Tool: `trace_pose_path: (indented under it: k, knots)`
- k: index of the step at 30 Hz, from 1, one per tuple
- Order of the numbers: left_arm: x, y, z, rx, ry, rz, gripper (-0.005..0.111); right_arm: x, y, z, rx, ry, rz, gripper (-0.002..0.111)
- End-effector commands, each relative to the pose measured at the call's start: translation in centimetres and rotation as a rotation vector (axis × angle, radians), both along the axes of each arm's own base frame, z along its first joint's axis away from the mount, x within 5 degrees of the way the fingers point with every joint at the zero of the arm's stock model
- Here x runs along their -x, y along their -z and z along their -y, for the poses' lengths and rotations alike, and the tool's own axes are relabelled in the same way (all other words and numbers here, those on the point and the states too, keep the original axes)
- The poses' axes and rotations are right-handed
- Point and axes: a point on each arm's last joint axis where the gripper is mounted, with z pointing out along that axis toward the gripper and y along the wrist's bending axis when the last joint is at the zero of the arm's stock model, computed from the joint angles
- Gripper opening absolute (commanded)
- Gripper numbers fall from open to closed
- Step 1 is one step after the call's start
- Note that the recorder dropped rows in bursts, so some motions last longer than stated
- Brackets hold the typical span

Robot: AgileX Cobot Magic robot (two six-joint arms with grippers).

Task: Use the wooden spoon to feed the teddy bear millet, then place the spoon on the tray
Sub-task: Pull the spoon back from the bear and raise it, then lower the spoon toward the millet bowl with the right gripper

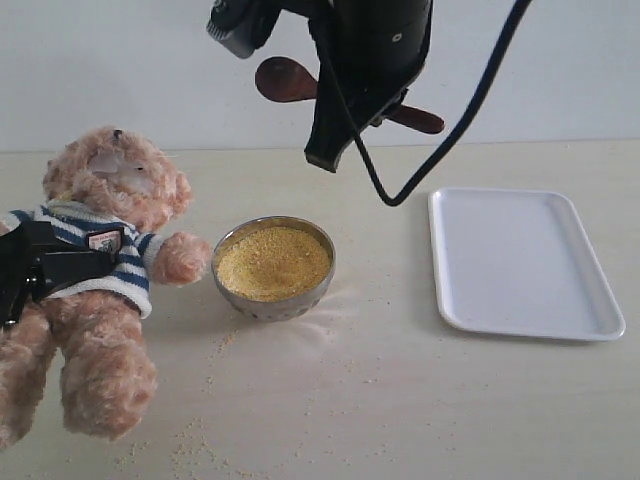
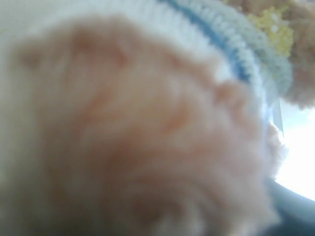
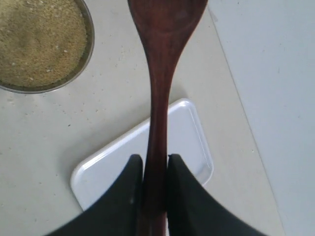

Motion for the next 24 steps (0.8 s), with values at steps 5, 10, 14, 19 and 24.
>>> trace_pose_path:
  k: [5,10,14,19,24]
  knots:
    - [0.0,-0.3,0.3,0.020,0.014,0.014,0.005,-2.6,2.1,1.0,0.063,0.060,-0.019,0.000]
    - [0.0,-0.3,0.3,0.016,0.014,0.015,0.005,-2.9,3.2,1.2,0.043,-0.015,-0.145,0.000]
    - [0.0,-0.2,0.3,0.013,0.011,0.014,0.005,-2.5,4.0,0.4,0.023,-0.106,-0.232,0.000]
    - [0.0,-0.2,0.3,0.013,0.011,0.014,0.005,-2.9,5.0,0.2,0.042,-0.081,-0.238,0.000]
    - [0.0,-0.2,0.3,0.013,0.011,0.014,0.005,-2.9,6.5,0.7,0.105,-0.064,-0.251,0.000]
